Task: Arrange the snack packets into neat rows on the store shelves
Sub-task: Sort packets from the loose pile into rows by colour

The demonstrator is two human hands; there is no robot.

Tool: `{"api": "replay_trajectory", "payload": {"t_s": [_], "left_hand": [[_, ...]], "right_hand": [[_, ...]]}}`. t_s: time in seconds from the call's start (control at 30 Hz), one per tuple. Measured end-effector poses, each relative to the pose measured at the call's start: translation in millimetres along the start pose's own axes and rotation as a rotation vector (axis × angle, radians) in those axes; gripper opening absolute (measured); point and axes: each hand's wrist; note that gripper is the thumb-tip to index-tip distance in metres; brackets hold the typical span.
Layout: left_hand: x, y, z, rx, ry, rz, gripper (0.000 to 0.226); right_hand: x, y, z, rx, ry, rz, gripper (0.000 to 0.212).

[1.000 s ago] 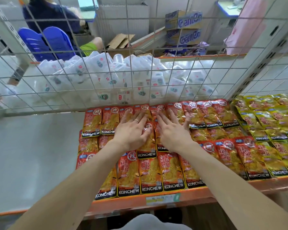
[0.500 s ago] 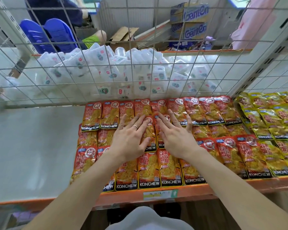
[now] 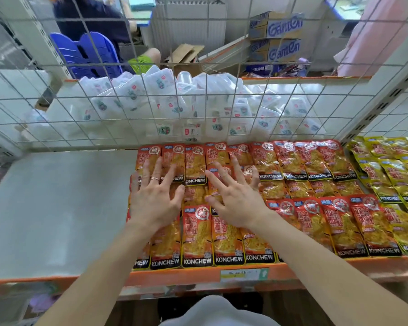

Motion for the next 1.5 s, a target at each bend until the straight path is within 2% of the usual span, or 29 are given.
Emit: {"api": "replay_trajectory", "payload": {"t_s": [0.1,0.23,0.37,0.57,0.63,0.9,1.1,1.3,1.5], "left_hand": [[9,-4,2,0.059,-0.024,0.017,0.065],[16,-7,4,0.059,-0.057,-0.024,0.063],[16,-5,0,-0.027,-0.107,-0.043,0.070],[-7,2,-22,-0.048,-0.287,-0.165,0.070],[-16,-1,-31,-0.068,-0.365,-0.185,0.068],[-63,-9,-72,-0.013,-0.549,-0.201,0.067],[-95,-5,-108,-0.035,-0.498,-0.156,0.067],[-175,-14,-163,-0.076,-0.463,-0.210,0.074],[-248,-21,-217,-0.150,-0.460,-0.185,0.071]], "right_hand": [[7,-6,7,0.041,-0.016,-0.025,0.065],[9,-5,9,0.053,-0.036,-0.016,0.063],[12,-2,-3,-0.012,-0.087,0.073,0.062],[7,8,-50,-0.167,-0.250,0.116,0.070],[7,11,-69,-0.204,-0.314,0.114,0.065],[2,5,-132,-0.210,-0.473,0.126,0.071],[-22,4,-167,-0.310,-0.475,0.351,0.062],[-81,8,-243,-0.357,-0.413,0.367,0.066],[-129,12,-325,-0.387,-0.398,0.313,0.062]]}}
Point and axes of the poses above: each hand's wrist, its own z-axis towards the middle knuckle, its own y-axis out of the back of the hand, x = y × z, and after that the axes turned 8 degrees about y, right-handed
